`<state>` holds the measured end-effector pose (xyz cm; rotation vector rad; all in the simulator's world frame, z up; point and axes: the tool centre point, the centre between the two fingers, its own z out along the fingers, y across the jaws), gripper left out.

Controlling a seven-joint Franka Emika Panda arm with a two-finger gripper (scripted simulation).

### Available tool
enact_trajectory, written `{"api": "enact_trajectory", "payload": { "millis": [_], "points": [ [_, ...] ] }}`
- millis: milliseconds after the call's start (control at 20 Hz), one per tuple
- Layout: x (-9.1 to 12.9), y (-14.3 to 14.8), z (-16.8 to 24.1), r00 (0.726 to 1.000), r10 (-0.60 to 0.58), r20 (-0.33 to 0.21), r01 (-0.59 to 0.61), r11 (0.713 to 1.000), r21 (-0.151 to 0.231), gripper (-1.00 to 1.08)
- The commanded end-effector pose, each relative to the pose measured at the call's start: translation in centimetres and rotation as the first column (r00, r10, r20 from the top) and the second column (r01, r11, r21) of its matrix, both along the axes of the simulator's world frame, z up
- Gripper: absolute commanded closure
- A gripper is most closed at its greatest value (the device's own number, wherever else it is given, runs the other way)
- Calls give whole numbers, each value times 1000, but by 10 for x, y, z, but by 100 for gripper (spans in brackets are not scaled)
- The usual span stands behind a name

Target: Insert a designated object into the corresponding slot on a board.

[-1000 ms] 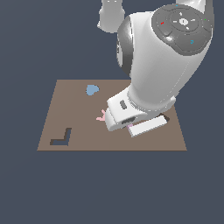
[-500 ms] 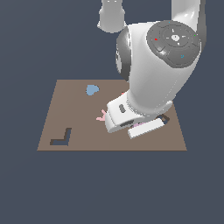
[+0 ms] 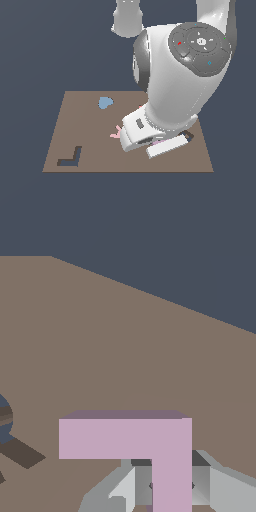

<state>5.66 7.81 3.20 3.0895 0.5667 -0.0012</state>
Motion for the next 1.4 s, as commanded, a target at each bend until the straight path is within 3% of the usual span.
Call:
{"api": "enact_trajectory", "payload": {
  "millis": [0, 400, 850, 1100, 1350],
  "points": [
    [0, 1, 3, 1000, 1, 1, -1, 1000, 1, 108],
    [-2, -5, 1, 1000, 27, 0, -27, 1000, 0, 108],
    [-10, -31, 2, 990, 140, 0, -140, 990, 0, 108],
    [-14, -54, 3, 972, 236, 0, -236, 972, 1, 108],
    [-16, -84, 4, 935, 354, 0, -354, 935, 1, 108]
  ]
}}
